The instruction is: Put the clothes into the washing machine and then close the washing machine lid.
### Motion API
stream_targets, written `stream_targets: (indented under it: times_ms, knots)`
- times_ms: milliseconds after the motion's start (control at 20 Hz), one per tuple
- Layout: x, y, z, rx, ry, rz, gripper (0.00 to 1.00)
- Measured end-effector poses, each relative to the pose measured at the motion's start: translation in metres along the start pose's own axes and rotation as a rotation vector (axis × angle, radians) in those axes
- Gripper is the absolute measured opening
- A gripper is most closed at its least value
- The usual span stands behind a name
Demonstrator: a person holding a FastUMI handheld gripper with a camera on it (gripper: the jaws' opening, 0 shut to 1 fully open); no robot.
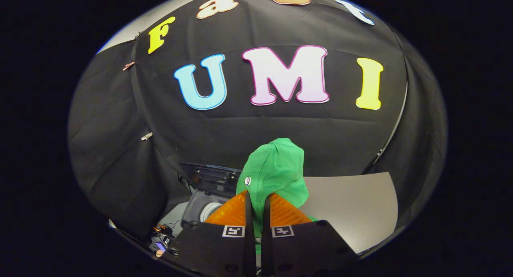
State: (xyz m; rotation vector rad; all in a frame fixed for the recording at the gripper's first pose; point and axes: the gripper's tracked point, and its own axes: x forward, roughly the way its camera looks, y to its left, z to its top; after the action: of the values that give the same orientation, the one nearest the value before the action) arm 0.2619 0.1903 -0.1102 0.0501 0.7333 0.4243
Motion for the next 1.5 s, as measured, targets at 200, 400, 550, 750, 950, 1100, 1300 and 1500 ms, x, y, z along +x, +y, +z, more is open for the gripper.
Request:
stream_targets:
  times_ms: [200, 400, 550, 750, 950, 1100, 1300, 1500]
  knots:
    - [0.019, 0.048, 0.003, 0.026, -0.042, 0.091, 0.10]
    - [0.041, 0.090, -0.005, 0.041, -0.068, 0.148, 0.10]
    - [0.061, 0.116, -0.023, 0.028, -0.041, 0.176, 0.10]
    - [0.095, 0.147, -0.057, 0.000, 0.010, 0.207, 0.09]
    - [0.126, 0.166, -0.096, 0.004, 0.067, 0.224, 0.10]
    - [0.148, 0.171, -0.128, 0.004, 0.109, 0.219, 0.10]
    - [0.176, 0.165, -0.170, -0.008, 0.176, 0.188, 0.10]
    - [0.200, 0.154, -0.208, -0.014, 0.233, 0.137, 0.10]
